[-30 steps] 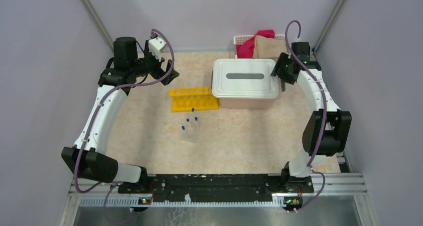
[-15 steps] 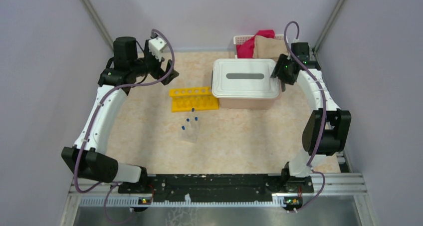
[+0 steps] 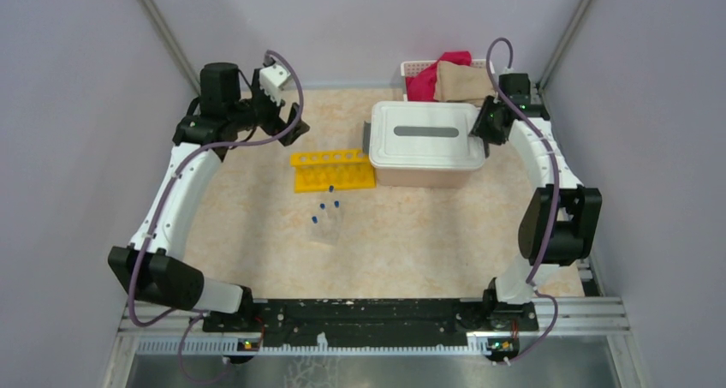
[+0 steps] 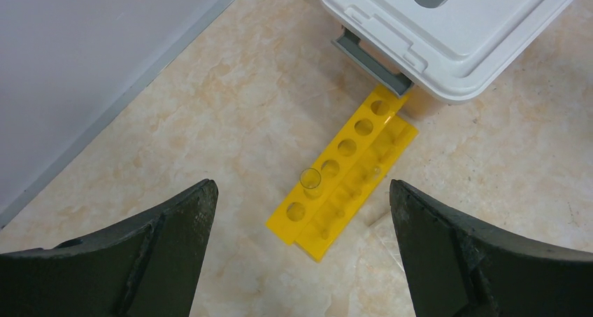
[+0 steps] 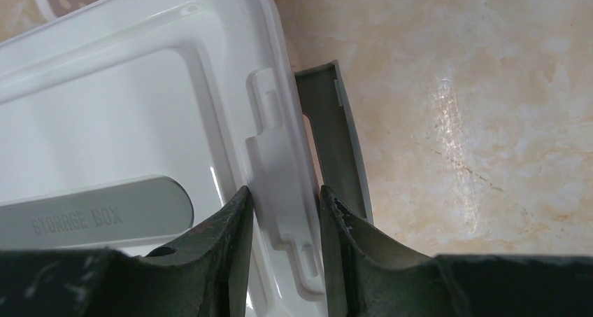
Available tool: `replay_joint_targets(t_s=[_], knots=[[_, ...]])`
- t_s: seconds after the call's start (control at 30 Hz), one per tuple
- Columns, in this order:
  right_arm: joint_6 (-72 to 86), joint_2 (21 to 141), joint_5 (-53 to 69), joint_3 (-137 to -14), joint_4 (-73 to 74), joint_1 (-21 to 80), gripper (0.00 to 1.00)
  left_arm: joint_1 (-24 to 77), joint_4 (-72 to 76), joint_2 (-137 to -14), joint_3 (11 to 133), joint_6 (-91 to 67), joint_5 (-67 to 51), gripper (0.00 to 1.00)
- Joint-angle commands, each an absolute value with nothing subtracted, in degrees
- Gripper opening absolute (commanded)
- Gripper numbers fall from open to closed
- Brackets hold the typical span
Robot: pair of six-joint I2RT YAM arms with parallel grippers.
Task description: Organize the chemistry lab equipment
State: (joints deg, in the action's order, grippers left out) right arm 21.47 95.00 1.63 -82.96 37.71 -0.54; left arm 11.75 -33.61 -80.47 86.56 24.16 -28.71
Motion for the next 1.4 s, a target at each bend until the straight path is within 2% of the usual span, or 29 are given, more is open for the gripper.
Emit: replay_joint_targets(t_s=[0.0, 0.2, 0.33, 0.47, 0.63, 0.8, 0.83, 0.97, 1.17, 1.37], knots=[[21.4, 94.5, 0.4, -84.7, 38.1, -0.4, 0.29, 12.6, -34.1, -81.5, 89.2, 23.9, -29.1, 0.99], [20.8, 96.1, 0.2, -84.9, 39.2, -0.4, 0.32, 13.9, -34.1, -82.5, 88.9, 23.4, -28.3, 0.99], [21.4, 94.8, -2.2, -83.7, 39.2, -0.4, 0.39, 15.1, -33.5, -83.9, 89.0, 22.7, -27.9, 0.99], [22.3, 92.2, -2.3, -82.9, 38.8, -0.3, 0.58, 16.0, -32.1, -85.9, 89.7, 20.3, -27.6, 0.99], [22.7, 90.1, -2.7, -86.5, 40.1, -0.4, 0.64, 18.0, -29.8, -89.6, 91.0, 17.0, -26.1, 0.99], [24.3, 86.7, -1.8, -85.4, 38.2, -1.2, 0.95, 20.7, -29.2, -96.1, 93.6, 12.9, -27.1, 0.99], [24.8, 85.9, -0.5, -84.3, 37.3, -2.0, 0.98, 21.3, -29.5, -97.9, 95.0, 12.5, -27.4, 0.99], [28.2, 84.0, 6.6, -79.7, 33.0, -7.0, 0.99, 22.4, -27.7, -104.7, 101.3, 7.0, -28.1, 0.99], [29.1, 84.4, 10.4, -75.6, 28.6, -9.6, 0.99, 24.4, -26.2, -115.0, 109.0, -1.4, -25.5, 0.99], [28.3, 84.9, 7.9, -73.9, 27.5, -10.5, 0.99, 24.9, -24.6, -117.5, 107.5, -8.1, -28.0, 0.99]])
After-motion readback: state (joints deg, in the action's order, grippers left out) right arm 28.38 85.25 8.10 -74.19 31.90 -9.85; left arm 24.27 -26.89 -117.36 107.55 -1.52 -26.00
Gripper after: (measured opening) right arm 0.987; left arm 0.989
